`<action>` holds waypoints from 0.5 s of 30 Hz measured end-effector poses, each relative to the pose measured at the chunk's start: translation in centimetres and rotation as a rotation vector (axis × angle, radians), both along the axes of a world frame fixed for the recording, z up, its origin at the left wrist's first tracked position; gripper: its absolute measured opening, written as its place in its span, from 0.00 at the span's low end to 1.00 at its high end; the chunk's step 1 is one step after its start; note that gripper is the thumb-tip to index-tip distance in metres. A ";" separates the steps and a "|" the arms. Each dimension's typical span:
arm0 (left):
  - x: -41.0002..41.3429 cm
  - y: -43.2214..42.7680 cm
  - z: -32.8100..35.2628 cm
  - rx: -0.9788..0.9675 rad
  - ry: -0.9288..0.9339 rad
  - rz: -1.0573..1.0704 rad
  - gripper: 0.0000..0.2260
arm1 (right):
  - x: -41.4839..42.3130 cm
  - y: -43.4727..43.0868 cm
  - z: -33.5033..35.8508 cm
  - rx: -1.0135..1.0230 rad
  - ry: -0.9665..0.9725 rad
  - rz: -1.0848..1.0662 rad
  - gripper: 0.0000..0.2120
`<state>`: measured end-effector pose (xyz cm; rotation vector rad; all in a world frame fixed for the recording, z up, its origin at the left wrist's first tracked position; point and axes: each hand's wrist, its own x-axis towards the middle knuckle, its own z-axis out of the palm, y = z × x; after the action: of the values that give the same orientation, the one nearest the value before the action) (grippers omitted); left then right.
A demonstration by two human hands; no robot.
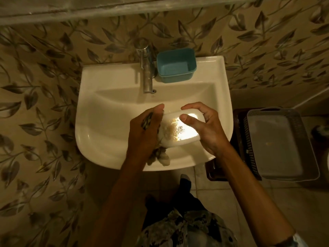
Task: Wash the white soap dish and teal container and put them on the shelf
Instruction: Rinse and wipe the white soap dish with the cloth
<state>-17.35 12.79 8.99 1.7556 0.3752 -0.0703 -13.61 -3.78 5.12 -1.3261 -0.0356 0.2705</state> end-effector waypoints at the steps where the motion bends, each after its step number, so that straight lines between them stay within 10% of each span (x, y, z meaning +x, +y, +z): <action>1: 0.4 0.6 0.3 0.030 0.029 -0.087 0.14 | 0.0 -0.1 0.0 0.003 0.008 0.043 0.08; 15: -2.7 -5.5 -1.9 -0.091 -0.194 0.414 0.17 | 2.0 1.3 0.4 -0.011 0.035 -0.272 0.09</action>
<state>-20.04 7.31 7.05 1.5490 0.5754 0.3704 -11.61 -2.48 5.48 -1.3201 0.1757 0.0627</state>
